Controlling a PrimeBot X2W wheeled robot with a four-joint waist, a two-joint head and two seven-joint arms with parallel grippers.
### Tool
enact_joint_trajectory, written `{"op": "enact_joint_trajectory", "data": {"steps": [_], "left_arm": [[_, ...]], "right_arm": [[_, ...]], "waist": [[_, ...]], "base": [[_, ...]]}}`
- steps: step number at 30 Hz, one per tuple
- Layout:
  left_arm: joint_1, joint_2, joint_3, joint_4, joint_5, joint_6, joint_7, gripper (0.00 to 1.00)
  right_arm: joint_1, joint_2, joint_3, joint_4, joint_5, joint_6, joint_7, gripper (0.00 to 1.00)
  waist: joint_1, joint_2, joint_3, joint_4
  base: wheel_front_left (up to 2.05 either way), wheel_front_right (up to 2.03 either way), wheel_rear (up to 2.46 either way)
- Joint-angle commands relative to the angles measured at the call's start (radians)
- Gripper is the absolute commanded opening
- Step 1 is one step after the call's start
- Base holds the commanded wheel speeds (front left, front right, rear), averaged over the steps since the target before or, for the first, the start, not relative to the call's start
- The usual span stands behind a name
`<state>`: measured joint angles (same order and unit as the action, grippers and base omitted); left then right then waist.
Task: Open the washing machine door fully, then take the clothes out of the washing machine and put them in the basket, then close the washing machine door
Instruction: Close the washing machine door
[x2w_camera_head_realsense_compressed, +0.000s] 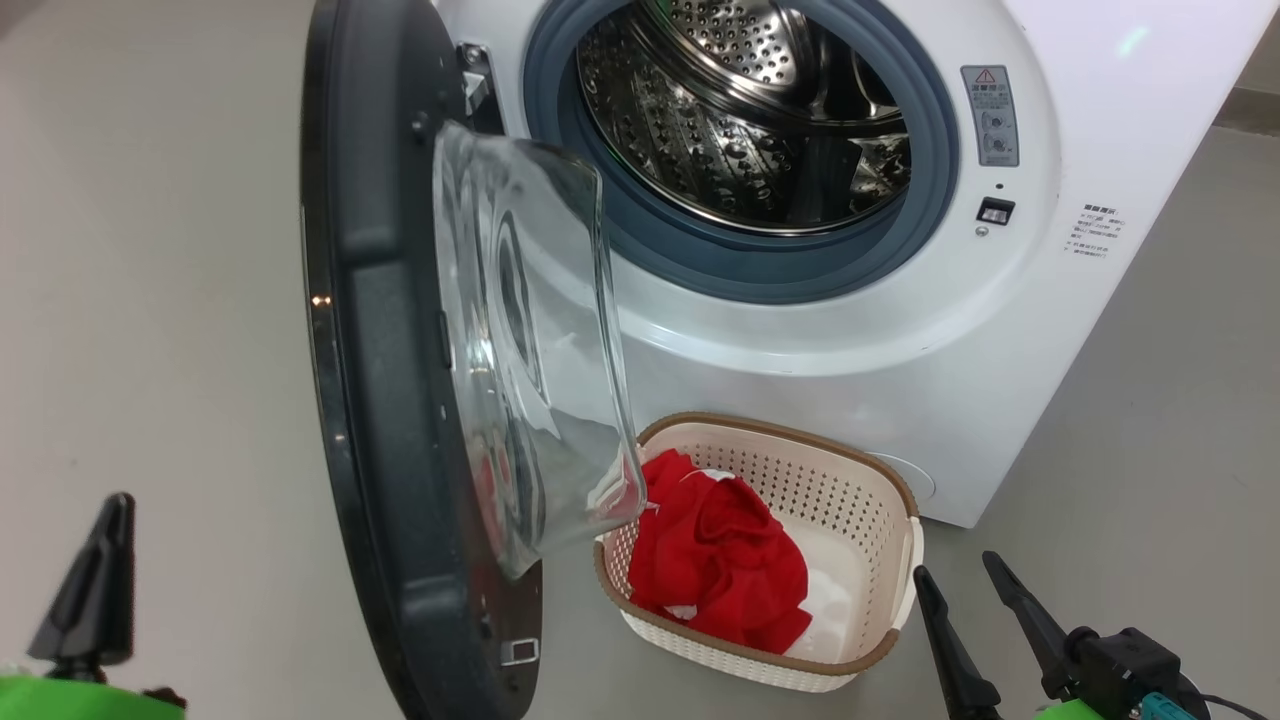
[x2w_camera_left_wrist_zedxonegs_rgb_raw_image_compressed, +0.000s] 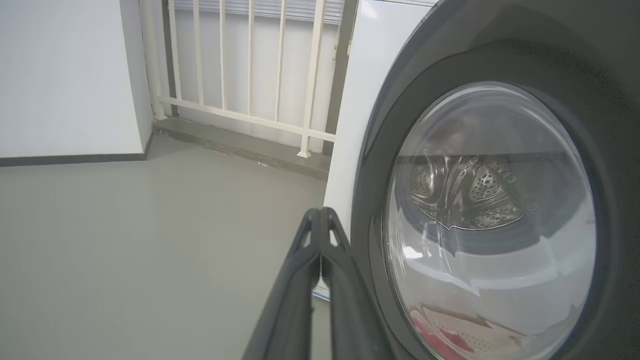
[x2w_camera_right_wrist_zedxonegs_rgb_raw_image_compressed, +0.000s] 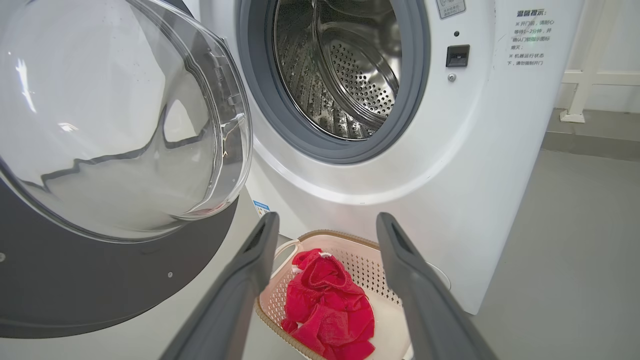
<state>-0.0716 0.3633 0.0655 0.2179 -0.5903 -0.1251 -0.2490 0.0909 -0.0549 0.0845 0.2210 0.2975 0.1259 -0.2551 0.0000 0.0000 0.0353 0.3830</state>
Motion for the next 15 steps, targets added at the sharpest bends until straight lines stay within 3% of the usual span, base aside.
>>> {"op": "enact_joint_trajectory", "data": {"steps": [1,9,15], "left_arm": [[-0.062,0.067,0.018,-0.012,-0.069,-0.006,0.001,0.0],[-0.154,0.246,-0.09,-0.031,-0.461,-0.006,0.091,0.0],[-0.192,0.353,-0.168,-0.075,-0.672,-0.006,0.177,0.0]], "right_arm": [[-0.024,-0.007,0.024,-0.024,-0.009,0.005,-0.007,1.0],[-0.034,-0.006,0.018,-0.025,-0.014,0.005,-0.007,1.0],[-0.041,-0.006,0.015,-0.025,-0.017,0.005,-0.007,1.0]], "waist": [[0.0,0.0,0.003,-0.001],[0.0,0.0,0.022,-0.003],[0.0,0.0,0.033,-0.005]], "base": [[0.0,0.0,0.0],[0.0,0.0,0.0],[0.0,0.0,0.0]]}}
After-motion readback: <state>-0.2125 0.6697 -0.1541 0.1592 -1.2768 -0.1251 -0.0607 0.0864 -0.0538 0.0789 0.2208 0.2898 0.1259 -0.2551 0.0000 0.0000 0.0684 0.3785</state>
